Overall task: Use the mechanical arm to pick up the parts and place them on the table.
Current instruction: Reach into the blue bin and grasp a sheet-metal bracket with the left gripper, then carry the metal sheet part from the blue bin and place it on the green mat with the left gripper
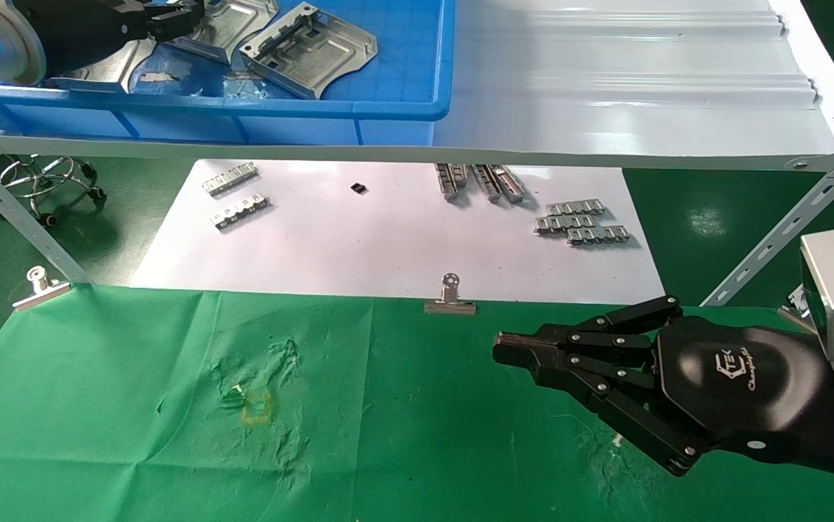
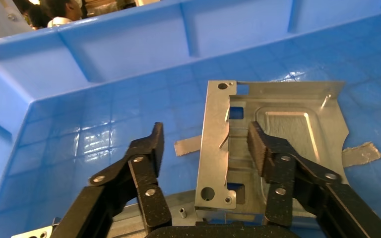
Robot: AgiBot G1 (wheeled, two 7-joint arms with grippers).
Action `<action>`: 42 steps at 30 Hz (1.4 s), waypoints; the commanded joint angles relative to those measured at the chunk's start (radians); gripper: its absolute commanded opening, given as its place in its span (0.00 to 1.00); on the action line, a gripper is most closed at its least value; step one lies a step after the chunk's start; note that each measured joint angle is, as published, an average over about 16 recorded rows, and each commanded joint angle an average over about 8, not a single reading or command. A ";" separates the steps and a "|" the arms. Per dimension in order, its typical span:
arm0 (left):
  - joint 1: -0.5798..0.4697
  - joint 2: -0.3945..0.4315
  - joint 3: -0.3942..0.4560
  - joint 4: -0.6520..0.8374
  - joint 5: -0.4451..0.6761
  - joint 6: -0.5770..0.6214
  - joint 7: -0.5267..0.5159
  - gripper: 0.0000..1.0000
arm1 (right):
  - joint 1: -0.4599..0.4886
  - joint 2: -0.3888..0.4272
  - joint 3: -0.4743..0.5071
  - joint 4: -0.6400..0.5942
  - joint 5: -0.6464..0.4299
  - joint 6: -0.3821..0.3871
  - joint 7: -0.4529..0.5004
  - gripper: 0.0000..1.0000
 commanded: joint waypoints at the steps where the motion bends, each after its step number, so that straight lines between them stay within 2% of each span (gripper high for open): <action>1: 0.001 0.001 0.001 0.001 0.001 -0.003 0.003 0.00 | 0.000 0.000 0.000 0.000 0.000 0.000 0.000 0.00; 30: -0.012 -0.007 -0.023 -0.019 -0.032 0.007 0.017 0.00 | 0.000 0.000 0.000 0.000 0.000 0.000 0.000 0.00; 33: -0.014 -0.026 -0.032 -0.035 -0.047 0.058 0.031 0.00 | 0.000 0.000 0.000 0.000 0.000 0.000 0.000 0.00; 36: -0.013 -0.058 -0.041 -0.059 -0.061 0.157 0.060 0.00 | 0.000 0.000 0.000 0.000 0.000 0.000 0.000 0.00; 42: 0.004 -0.146 -0.052 -0.121 -0.087 0.460 0.163 0.00 | 0.000 0.000 0.000 0.000 0.000 0.000 0.000 0.00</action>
